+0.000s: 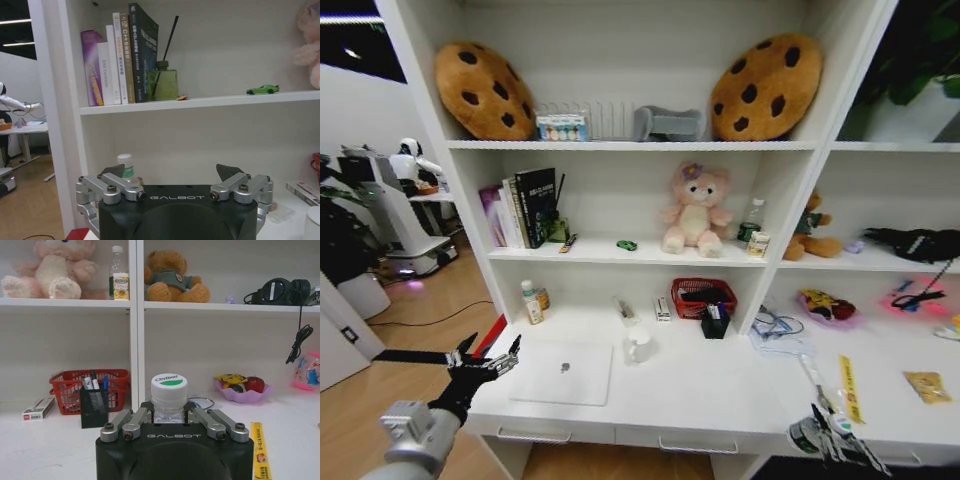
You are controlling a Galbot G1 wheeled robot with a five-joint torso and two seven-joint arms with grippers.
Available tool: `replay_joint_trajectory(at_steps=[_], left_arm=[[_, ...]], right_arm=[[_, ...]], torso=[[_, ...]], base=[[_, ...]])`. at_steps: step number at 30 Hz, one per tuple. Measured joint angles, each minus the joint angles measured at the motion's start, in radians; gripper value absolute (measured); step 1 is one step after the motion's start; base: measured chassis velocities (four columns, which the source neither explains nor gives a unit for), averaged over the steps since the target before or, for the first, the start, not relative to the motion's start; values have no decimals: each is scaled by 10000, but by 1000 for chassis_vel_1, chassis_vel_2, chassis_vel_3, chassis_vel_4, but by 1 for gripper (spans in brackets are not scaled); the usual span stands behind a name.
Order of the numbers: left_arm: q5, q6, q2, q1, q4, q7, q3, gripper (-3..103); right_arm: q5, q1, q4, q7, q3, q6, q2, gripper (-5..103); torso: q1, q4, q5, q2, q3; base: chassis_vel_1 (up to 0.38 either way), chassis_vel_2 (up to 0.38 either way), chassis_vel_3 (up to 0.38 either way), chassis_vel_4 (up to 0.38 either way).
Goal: Organize the objects on the table.
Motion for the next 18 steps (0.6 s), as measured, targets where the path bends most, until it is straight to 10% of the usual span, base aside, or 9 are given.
replay_joint_trajectory(at_steps=[8,18], left_arm=[[0,0,0,1,0,-2,0,100],[0,0,-1,1,-1,4,1,100]], right_arm=[[-66,35,16,-97,-14,176,-15,26],[-1536,-726,-949,-1278,-400,3334,171,26]], torso=[[0,1,4,0,0],[-3,4,3,2,-1]], base=[[-280,-300,297,278],[-211,-253,229,210]])
